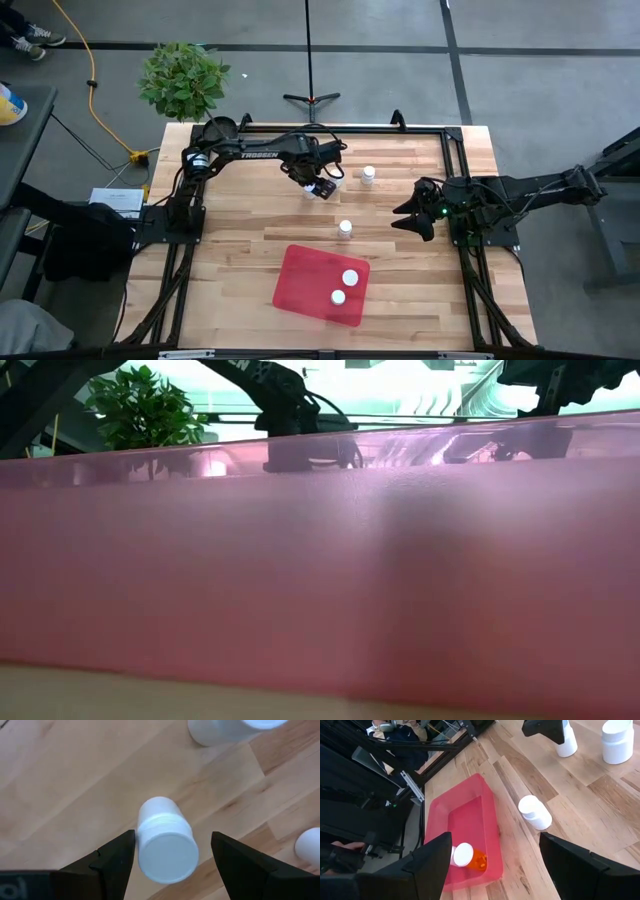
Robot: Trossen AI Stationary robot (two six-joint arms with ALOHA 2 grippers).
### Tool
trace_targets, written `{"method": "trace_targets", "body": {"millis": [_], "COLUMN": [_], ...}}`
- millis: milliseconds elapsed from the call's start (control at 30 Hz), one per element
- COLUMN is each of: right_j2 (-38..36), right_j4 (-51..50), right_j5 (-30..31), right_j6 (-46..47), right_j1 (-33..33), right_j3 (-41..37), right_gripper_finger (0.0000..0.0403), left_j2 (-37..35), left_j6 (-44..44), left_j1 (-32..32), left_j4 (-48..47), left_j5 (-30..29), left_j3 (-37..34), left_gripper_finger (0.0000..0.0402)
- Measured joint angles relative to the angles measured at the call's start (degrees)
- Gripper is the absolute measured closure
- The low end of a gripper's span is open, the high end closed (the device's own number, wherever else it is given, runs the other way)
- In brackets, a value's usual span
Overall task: Pick and place pill bottles into a basket
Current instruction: Put the white medicine bottle into the red container
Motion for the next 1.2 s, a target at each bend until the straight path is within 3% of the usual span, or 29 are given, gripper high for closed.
{"method": "trace_targets", "body": {"millis": [200,633,1200], "right_j2": [0.0,0.0,0.02], "right_j4": [-0.11,-0.11,-0.37], "right_j5": [0.0,-0.02,-0.22], "right_j6": [-0.05,-0.47,-0.47], "right_j1": [-0.01,-0.01,-0.01], "right_j3": [0.0,0.0,0.0], "right_gripper_finger": [0.0111,0.0111,0.0111], "left_j2": [0.0,-0.07,-0.07], "left_j6": [0.13,1.18,4.22], "left_j1": [0.0,0.0,0.0], "left_j4": [-0.12,-0.34,-5.91], "left_j5": [0.07,1.13,1.64], "left_j3": [0.0,0.02,0.02], "left_gripper_finger": [0.0114,0.0202,0.0205]}}
